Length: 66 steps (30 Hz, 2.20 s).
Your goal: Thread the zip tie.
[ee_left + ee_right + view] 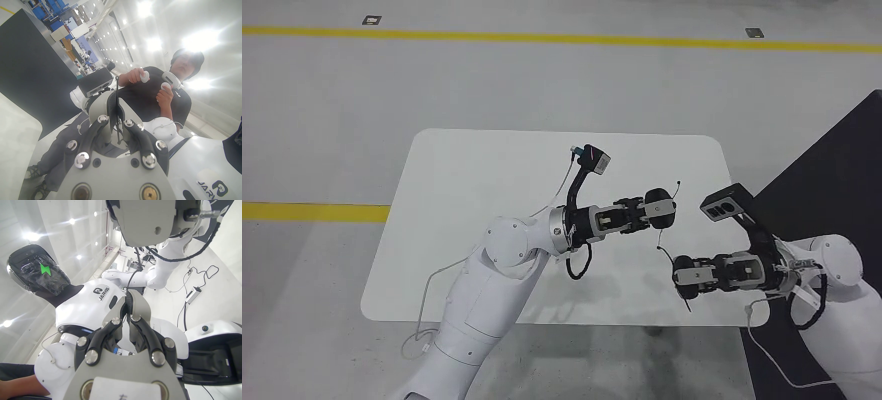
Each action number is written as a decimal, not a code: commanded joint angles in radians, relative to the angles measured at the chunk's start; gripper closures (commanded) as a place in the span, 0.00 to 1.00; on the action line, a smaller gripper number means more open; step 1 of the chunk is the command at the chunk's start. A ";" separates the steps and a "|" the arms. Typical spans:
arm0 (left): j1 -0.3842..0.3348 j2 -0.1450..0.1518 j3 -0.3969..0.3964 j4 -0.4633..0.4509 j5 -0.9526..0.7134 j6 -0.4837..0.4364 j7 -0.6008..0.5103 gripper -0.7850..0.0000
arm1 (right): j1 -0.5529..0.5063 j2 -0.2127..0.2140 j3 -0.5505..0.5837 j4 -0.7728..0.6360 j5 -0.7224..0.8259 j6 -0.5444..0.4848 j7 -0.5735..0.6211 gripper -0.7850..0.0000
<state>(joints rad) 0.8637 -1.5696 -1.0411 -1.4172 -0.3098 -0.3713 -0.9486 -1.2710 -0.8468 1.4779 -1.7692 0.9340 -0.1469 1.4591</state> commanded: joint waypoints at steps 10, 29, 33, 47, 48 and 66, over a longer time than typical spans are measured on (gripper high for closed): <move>0.000 0.000 0.000 0.000 0.000 0.000 0.000 1.00 | 0.012 -0.003 0.002 -0.002 0.006 0.006 -0.008 1.00; 0.064 0.024 -0.017 -0.085 0.026 0.027 0.044 1.00 | 0.012 -0.003 0.002 -0.002 0.006 0.006 -0.008 1.00; 0.070 0.028 -0.019 -0.092 0.029 0.033 0.051 1.00 | 0.012 -0.003 0.002 -0.002 0.006 0.006 -0.008 1.00; 0.084 0.042 -0.018 -0.130 0.036 0.056 0.073 1.00 | 0.000 -0.005 0.016 -0.030 -0.093 -0.001 -0.075 1.00; 0.086 0.043 -0.018 -0.133 0.031 0.062 0.073 1.00 | -0.001 -0.005 0.015 -0.032 -0.096 0.000 -0.076 1.00; 0.119 0.064 -0.020 -0.189 0.126 0.153 0.140 1.00 | -0.021 -0.004 0.041 -0.050 -0.230 -0.057 -0.102 1.00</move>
<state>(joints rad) 0.9814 -1.5067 -1.0608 -1.6038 -0.1834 -0.2189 -0.8072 -1.2917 -0.8513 1.5139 -1.8187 0.7119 -0.1990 1.3596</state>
